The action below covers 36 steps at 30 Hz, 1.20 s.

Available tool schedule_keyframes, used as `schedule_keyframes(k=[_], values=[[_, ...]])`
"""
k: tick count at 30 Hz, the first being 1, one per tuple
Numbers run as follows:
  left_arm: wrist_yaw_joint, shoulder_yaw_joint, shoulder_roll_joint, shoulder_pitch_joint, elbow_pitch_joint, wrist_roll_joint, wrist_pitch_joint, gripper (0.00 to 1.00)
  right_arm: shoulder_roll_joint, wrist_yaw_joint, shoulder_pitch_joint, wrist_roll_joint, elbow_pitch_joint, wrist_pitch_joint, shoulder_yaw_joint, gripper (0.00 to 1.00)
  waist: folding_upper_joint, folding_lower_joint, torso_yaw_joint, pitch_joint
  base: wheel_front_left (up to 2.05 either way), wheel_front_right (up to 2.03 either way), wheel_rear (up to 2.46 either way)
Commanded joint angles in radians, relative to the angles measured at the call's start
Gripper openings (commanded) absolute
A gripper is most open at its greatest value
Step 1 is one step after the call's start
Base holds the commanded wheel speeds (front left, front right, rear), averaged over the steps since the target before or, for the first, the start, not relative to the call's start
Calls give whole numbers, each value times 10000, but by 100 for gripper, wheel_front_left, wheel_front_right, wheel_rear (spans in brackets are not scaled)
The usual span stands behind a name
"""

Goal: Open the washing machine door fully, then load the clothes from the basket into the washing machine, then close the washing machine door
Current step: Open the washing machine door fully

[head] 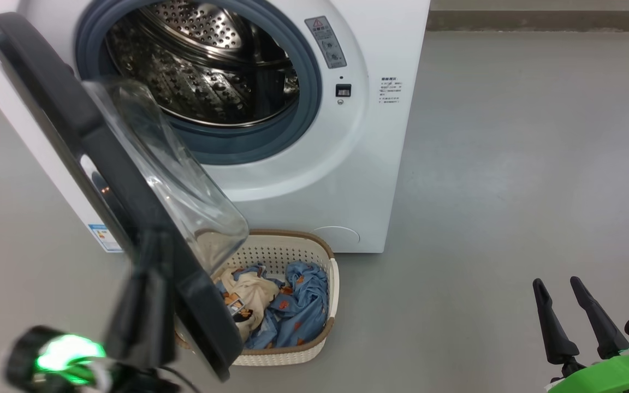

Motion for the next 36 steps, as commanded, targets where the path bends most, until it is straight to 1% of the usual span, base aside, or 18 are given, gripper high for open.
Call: schedule_keyframes(k=[1,3,6,13,18,23,29,36], values=[[10,-49,-46,-197,-318,-82,144,0,-218,75,-219,-24,-265,-124,101,100,0,0,-11,27,0,0,0],[10,-654,-76,-117,-65,-271,325,0,-211,75,-253,-28,-256,-124,109,100,0,0,-33,56,0,0,0],[19,-1315,-109,-87,587,-570,383,0,-212,75,-281,-31,-243,-124,120,100,0,0,-47,85,0,0,0],[56,-2112,-138,-269,2615,-886,138,0,-214,75,-343,-55,-251,-124,124,100,0,0,-73,137,0,0,0],[279,-2194,-148,-403,3860,-1141,-130,0,-201,75,-351,-48,-274,-124,158,100,0,0,-85,136,0,0,0],[473,-2013,-151,-602,4736,-1378,-425,0,-202,75,-317,-42,-282,-124,196,100,0,0,-66,91,0,0,0],[639,-1764,-153,-906,5502,-1678,-759,0,-210,75,-276,-57,-305,-124,238,100,0,0,-48,8,0,0,0],[714,-1693,-154,-1082,5965,-1828,-888,0,-243,75,-259,-47,-338,-124,230,100,0,0,-25,-13,0,0,0]])
